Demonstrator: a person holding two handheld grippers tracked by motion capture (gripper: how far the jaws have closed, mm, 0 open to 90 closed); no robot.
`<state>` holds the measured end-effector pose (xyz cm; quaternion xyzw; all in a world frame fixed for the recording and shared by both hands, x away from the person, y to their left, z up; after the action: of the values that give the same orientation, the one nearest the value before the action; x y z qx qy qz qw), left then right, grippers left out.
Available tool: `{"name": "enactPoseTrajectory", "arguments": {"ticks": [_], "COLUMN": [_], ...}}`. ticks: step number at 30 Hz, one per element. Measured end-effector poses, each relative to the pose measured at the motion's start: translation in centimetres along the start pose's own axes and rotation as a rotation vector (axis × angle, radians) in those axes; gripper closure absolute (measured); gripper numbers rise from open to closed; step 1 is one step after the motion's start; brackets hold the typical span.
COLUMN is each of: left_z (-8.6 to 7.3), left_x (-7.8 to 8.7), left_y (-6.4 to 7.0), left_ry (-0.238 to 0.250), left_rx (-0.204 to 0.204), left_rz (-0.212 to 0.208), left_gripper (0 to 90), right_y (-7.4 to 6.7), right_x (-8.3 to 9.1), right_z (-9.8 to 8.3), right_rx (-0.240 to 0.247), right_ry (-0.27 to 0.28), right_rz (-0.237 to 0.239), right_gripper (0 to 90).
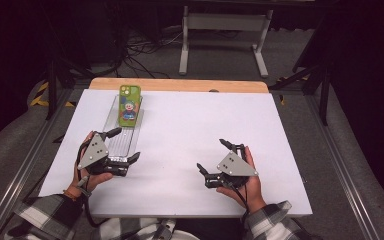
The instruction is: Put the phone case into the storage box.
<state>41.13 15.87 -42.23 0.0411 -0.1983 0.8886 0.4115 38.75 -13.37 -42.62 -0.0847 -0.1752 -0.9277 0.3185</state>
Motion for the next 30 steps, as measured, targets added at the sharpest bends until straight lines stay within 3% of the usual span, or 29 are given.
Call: {"name": "enactPoseTrajectory", "arguments": {"ticks": [11,15,21,23,30], "left_z": [-1.1,-1.6,-2.3,-2.5,-3.4], "left_x": [0.0,0.2,0.4,0.5,0.7], "left_y": [1.8,1.9,2.3,2.2,2.5], "left_ry": [-0.035,-0.050,-0.066,-0.071,-0.092], "left_rx": [0.001,-0.005,0.020,0.005,0.029], "left_rz": [-0.035,-0.029,-0.042,-0.038,-0.050], "left_gripper": [5.8,5.8,5.8,5.8,6.2], "right_y": [0.0,0.0,-0.1,-0.1,-0.1], "right_x": [0.6,0.8,1.1,1.2,1.5], "right_z": [-0.3,-0.5,-0.8,-0.9,-1.3], "right_rx": [-0.001,-0.002,0.001,0.006,0.009], "right_ry": [0.001,-0.003,-0.013,-0.016,-0.022], "right_rz": [-0.017,-0.022,-0.028,-0.031,-0.028], "right_gripper": [3.9,3.9,4.4,4.4,4.4]}}
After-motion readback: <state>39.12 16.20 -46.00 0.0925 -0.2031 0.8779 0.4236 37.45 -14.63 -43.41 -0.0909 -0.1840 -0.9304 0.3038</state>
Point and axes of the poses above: each handheld gripper's, and its own axes: x roughly backward along the jaws, z roughly out of its top, y roughly to its right, the point moved 7 cm from there along -x, roughly forward along the jaws, and after that the axes turned 6 degrees about -x, right-handed, at the moved point
